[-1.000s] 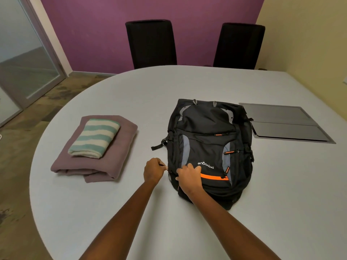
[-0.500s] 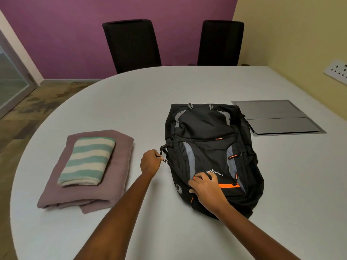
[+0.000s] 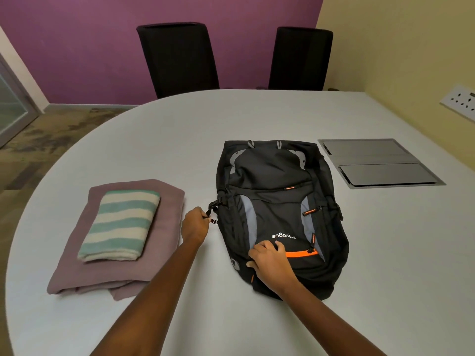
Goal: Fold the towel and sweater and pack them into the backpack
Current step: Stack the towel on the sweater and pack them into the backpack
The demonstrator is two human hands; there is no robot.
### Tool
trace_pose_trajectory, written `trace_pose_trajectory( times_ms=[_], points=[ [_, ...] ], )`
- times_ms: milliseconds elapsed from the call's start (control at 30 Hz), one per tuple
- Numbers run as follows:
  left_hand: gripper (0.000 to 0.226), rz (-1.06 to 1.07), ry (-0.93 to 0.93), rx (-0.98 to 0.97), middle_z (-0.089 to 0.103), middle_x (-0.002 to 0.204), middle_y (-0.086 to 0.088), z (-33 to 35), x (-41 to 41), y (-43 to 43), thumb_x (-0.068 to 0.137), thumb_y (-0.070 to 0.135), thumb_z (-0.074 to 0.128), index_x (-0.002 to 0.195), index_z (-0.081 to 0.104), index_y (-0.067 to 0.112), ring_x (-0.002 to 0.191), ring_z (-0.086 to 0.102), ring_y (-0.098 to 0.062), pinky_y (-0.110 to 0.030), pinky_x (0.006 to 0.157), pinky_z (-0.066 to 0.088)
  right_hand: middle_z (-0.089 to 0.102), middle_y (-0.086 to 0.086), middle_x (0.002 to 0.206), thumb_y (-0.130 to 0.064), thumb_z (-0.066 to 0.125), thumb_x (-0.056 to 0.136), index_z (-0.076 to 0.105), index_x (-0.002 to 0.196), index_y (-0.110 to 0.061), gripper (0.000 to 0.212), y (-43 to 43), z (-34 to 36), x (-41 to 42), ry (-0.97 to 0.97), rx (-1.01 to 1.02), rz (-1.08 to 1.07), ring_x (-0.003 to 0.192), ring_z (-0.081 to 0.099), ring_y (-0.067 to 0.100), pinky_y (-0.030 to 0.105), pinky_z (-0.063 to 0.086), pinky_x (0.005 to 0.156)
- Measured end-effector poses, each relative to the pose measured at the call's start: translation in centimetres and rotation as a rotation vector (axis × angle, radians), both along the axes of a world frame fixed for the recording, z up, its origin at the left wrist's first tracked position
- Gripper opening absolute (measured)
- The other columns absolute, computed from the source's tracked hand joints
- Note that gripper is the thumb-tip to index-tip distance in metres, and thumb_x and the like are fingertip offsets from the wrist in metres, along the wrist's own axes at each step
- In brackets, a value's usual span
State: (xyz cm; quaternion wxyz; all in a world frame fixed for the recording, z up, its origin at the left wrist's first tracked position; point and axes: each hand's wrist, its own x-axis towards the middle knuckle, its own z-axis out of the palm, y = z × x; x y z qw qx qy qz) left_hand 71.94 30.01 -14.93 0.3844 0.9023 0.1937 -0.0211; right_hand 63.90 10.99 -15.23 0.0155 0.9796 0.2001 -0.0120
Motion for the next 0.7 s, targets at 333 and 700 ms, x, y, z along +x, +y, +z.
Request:
trace_pose_trajectory(
  times_ms=[333,700],
  points=[
    [0.021,-0.105,-0.386,0.295,0.06,0.103,-0.015,2.6,-3.0,2.9,0.087,0.002,0.051,0.103,0.064,0.005,0.098,0.055,-0.034,-0.04,0.076,0.048,0.056,0.004,0.123,-0.052,0.04,0.093,0.052,0.121,-0.016,0.046,3.5,1.8,1.7,0.201,0.014,-0.143,0.121,0.043,0.023,0.043,0.029,0.102],
    [0.044,0.076,-0.343,0.395,0.044,0.138,-0.02,4.5,-4.2,13.0,0.095,0.024,0.047,0.135,0.044,0.006,0.13,0.036,-0.035,-0.045,0.107,0.028,0.034,0.015,0.146,-0.051,0.048,0.091,0.025,0.145,-0.007,0.073,14.4,3.1,3.7,0.48,0.694,-0.266,0.135,0.032,0.027,0.036,0.03,0.107]
  ],
)
